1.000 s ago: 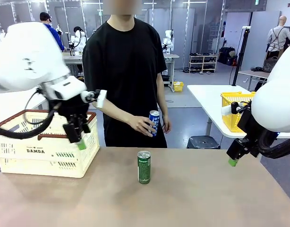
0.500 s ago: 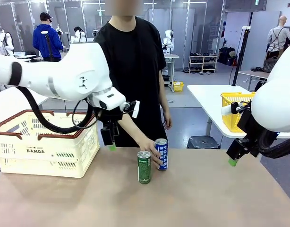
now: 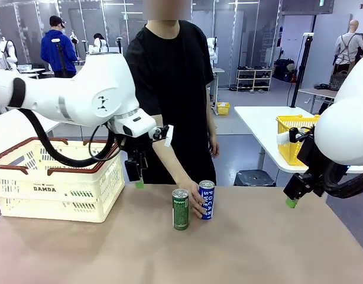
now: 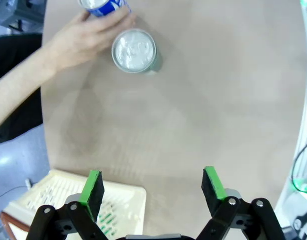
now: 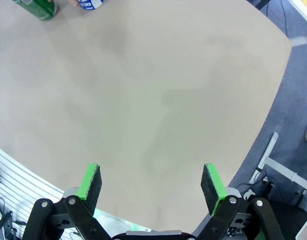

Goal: Place the drinks into the Shopping basket.
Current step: Pick up one drink and place it into the Shopping basket.

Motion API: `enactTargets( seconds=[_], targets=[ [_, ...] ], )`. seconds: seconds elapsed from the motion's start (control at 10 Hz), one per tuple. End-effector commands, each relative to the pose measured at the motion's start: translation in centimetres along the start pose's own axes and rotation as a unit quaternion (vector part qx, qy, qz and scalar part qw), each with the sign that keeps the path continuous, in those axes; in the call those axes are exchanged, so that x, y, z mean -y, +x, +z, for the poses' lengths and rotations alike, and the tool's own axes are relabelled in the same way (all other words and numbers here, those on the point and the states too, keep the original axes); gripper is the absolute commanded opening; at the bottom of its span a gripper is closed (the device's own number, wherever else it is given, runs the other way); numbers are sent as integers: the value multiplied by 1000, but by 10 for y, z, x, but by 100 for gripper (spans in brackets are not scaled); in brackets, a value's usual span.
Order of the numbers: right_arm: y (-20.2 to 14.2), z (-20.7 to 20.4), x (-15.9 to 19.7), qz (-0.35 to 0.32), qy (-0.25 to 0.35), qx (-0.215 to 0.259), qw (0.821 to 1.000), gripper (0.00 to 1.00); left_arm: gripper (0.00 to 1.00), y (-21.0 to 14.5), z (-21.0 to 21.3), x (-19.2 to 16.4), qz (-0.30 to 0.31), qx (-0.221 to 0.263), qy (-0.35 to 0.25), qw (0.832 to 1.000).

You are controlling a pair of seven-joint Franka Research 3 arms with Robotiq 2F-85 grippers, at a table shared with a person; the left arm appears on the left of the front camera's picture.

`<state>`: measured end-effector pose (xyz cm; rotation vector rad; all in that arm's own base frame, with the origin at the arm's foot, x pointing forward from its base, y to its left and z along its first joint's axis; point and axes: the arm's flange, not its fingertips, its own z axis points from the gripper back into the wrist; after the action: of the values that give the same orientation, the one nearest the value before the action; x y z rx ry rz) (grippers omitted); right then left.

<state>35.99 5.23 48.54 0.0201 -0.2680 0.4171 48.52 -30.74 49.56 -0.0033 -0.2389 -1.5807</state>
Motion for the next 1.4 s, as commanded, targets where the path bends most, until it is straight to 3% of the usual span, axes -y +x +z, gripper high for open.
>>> enactTargets(
  seconds=[0.0, 0.4, 0.6, 1.0, 1.3],
  targets=[
    [-1, 0, 1, -1, 1, 0, 1000, 100, 99, -39, 11, 34, 3, 14, 14, 1000],
    [-1, 0, 1, -1, 1, 0, 1000, 100, 99, -101, 13, 75, 37, 14, 17, 999],
    [-1, 0, 1, -1, 1, 0, 1000, 100, 99, -110, 6, 81, 43, 25, 13, 999],
    [-1, 0, 1, -1, 1, 0, 1000, 100, 99, -106, 8, 80, 40, 33, 24, 998],
    [-1, 0, 1, -1, 1, 0, 1000, 100, 99, -64, 12, 59, 4, 41, 20, 999]
  ],
)
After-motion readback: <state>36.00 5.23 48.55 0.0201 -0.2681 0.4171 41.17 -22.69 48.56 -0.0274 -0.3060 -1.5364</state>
